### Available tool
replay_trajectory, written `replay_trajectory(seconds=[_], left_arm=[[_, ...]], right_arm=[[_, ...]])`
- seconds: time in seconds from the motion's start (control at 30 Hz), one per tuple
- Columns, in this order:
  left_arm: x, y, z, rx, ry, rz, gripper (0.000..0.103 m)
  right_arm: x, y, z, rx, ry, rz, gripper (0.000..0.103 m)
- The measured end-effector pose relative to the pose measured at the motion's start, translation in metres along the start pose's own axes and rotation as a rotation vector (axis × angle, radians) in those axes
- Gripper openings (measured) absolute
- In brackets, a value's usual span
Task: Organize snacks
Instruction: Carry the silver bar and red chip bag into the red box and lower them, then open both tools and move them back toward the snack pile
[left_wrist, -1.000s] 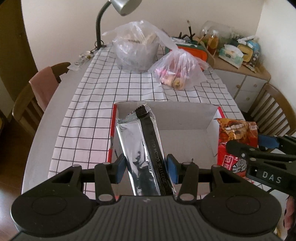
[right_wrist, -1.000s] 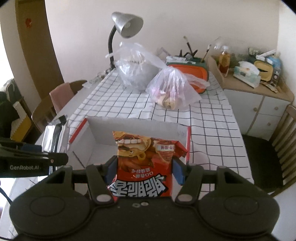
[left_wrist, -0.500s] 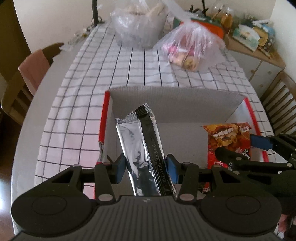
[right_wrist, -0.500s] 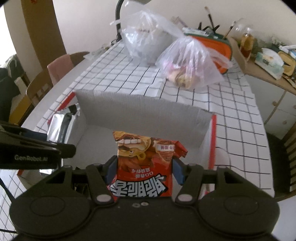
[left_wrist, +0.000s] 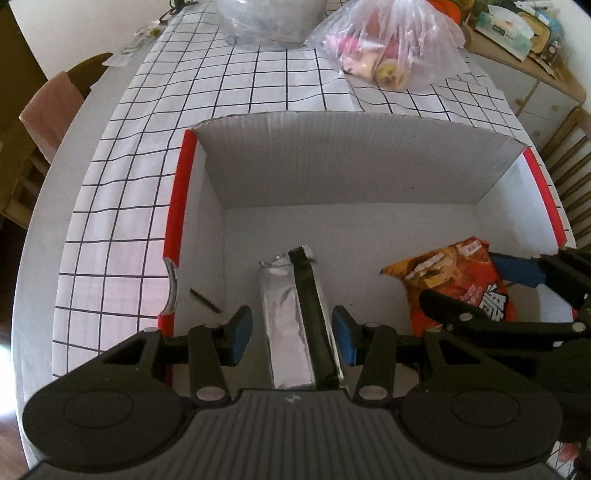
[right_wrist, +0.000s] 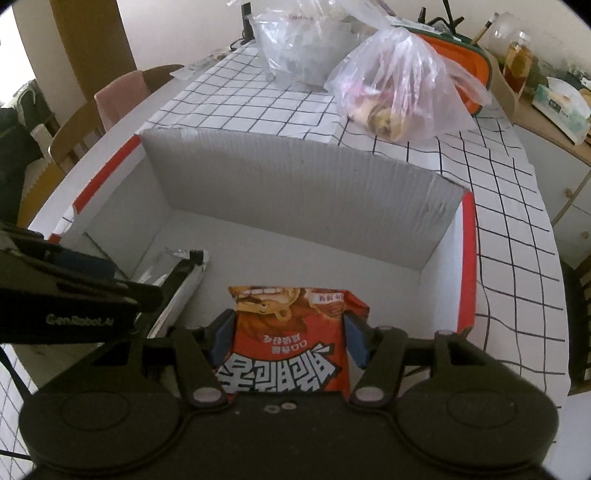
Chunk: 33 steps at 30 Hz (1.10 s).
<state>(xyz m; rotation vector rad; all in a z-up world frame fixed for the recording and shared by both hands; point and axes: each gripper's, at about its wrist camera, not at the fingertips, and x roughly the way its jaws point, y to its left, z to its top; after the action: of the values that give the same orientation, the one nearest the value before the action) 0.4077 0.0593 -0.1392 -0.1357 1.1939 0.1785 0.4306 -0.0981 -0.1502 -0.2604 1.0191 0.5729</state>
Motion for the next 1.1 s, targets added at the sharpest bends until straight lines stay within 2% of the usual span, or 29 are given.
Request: replay_trajectory(seconds=[0.23, 0.33, 0.5, 1.1], left_arm=[[-0.001, 0.003, 0.0, -0.013, 0.002, -0.01, 0.048], [-0.007, 0.005, -0.003, -0.024, -0.011, -0.012, 0.055], [-0.019, 0.01, -0.011, -0.037, -0.035, -0.022, 0.055], [-0.107, 0.013, -0.055, -0.037, -0.185, -0.09, 0.06]], right_arm=[[-0.009, -0.002, -0.003, 0.006, -0.012, -0.006, 0.067], [-0.02, -0.002, -0.005, 0.014, -0.029, -0.006, 0.068], [-0.04, -0.002, -0.008, 0.038, -0.057, -0.002, 0.074], [-0.13, 0.017, -0.038, 0.103, -0.201, 0.032, 0.09]])
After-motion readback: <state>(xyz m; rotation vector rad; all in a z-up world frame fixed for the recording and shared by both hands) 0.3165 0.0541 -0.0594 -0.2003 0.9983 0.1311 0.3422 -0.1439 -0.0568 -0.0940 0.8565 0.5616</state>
